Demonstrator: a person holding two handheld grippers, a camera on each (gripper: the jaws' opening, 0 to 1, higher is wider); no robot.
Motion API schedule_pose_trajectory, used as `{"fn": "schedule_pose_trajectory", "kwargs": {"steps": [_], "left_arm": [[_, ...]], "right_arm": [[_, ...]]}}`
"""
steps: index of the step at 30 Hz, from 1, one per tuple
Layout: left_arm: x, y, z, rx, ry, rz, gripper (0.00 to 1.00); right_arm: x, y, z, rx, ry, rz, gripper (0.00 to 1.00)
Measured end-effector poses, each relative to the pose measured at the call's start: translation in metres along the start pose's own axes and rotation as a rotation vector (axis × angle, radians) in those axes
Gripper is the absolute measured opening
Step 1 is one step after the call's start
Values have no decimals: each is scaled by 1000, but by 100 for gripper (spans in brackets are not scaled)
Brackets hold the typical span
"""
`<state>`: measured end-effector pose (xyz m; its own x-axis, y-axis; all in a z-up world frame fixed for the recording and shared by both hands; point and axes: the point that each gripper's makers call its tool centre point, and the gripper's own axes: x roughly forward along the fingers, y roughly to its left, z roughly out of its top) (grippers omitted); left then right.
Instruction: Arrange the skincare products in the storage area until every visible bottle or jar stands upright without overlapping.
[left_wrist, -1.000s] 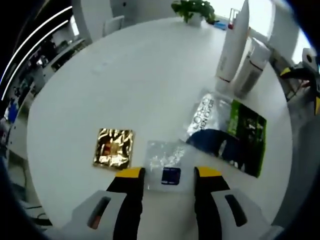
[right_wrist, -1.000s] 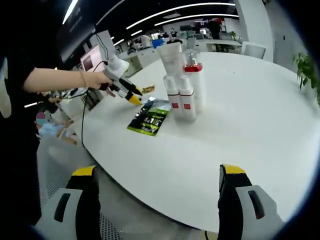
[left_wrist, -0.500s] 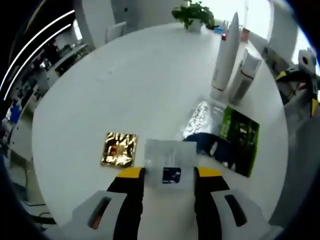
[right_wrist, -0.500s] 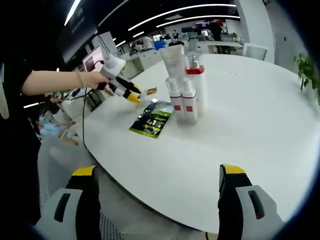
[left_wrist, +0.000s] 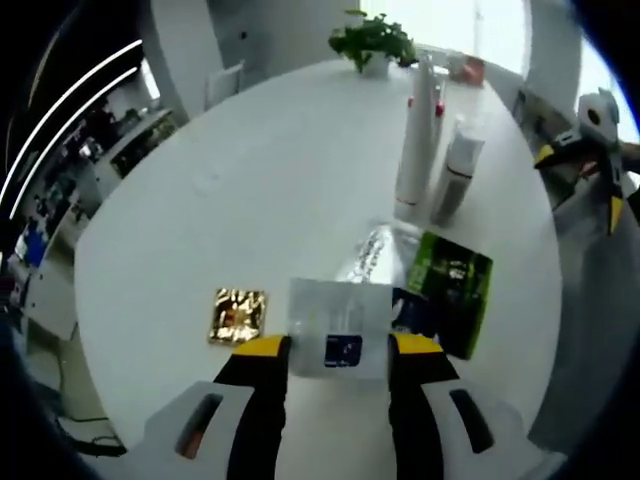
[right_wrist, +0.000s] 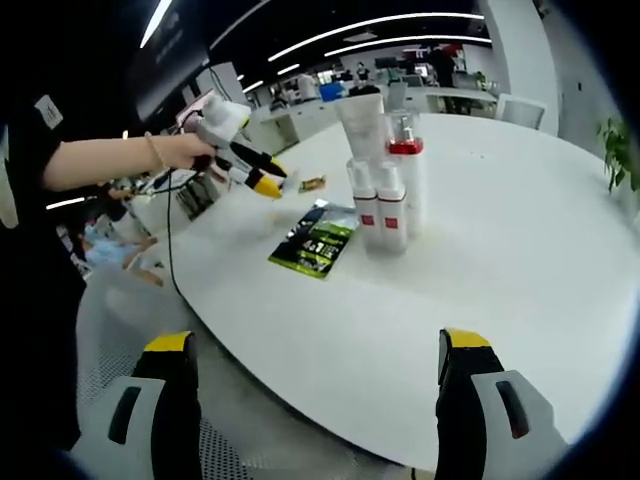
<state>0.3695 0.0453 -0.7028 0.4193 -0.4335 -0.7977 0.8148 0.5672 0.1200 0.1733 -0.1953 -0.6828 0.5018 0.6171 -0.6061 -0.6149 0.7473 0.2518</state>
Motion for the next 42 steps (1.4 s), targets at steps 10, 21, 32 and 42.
{"fn": "schedule_pose_trajectory", "kwargs": {"steps": [10, 21, 32, 42], "left_arm": [[-18, -28, 10, 48, -10, -3, 43], [-36, -48, 14, 78, -45, -16, 43], [-47, -97, 16, 135, -45, -50, 43], [-64, -135, 32, 206, -64, -70, 43]], "right_arm": [[4, 13, 6, -20, -9, 78, 95], [14, 47, 28, -41, -40, 185, 86], [15, 66, 35, -45, -44, 260, 70], [22, 89, 58, -34, -95, 333, 60]]}}
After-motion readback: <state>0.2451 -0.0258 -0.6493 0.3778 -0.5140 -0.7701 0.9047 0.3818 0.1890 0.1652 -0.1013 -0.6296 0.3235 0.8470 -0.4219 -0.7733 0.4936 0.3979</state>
